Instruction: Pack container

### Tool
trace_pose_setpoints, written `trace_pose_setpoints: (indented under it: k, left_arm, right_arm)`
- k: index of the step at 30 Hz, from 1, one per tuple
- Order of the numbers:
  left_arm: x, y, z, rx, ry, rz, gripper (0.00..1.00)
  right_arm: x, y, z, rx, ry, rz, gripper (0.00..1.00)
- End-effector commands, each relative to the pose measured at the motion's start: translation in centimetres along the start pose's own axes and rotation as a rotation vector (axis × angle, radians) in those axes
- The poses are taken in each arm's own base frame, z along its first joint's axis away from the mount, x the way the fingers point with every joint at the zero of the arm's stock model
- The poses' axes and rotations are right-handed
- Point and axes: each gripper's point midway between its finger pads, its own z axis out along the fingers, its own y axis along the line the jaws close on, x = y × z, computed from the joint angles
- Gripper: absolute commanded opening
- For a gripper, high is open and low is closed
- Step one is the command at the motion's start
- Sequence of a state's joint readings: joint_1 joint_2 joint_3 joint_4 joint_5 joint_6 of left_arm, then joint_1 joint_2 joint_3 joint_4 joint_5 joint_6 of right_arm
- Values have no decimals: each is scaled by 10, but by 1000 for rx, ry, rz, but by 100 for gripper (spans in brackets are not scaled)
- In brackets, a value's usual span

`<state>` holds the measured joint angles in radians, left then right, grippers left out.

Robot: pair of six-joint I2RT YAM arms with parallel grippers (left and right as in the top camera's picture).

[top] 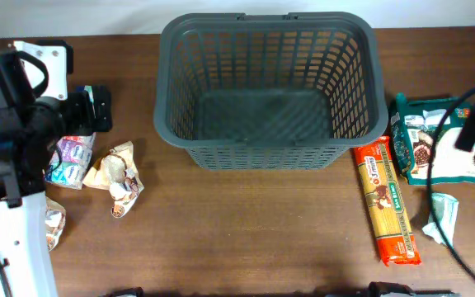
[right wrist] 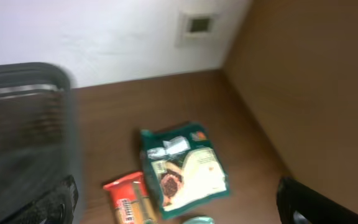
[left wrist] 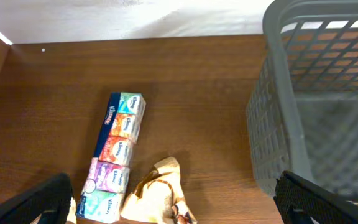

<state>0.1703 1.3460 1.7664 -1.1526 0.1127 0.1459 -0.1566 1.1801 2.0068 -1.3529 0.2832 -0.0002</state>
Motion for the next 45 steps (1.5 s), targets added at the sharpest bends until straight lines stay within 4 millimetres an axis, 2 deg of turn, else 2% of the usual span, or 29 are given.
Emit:
trace_pose_setpoints:
  k: [1,6,10,14,17,19,22,24,27,30,34,37,39,45]
  left_arm:
    - [1,0,1,15,0,45,99]
    - [-1,2,1,8,-6,46,99]
    - [-1,3,2,5,-5,49,99]
    - [-2,3,5,6,-2,48,99]
    - [-1,4,10,8,8,47,99]
    - [0,4,13,10,15,45,99]
    - [1,4,17,12,27,44,99]
    - [1,5,19,12,31,43,99]
    - [2,5,19,12,33,43,99]
    - [2,4,19,13,36,43,99]
    - [6,4,19,16,50,41,99]
    - [7,4,19,16,55,41,99]
    - [7,4,19,17,55,41,99]
    - [7,4,19,16,55,41,99]
  right_arm:
    - [-1,-21,9,17,19,94,99]
    - [14,-62,52,15,126,270,99]
    - [41,-108,92,88,248,380,99]
    - [72,-130,127,110,381,443,99]
    - [90,-136,154,93,462,461,99]
    - [100,-131,171,49,507,482,99]
    - [112,-119,189,-72,558,414,99]
    - [110,-105,197,-192,543,351,99]
    - [98,-85,209,-358,461,234,99]
    - [96,-82,227,-384,441,200,99]
    - [105,-85,259,-387,446,191,99]
    - [110,-78,279,-400,454,169,99]
    - [112,-64,290,-428,460,108,99]
    - [115,8,302,-472,527,-102,99]
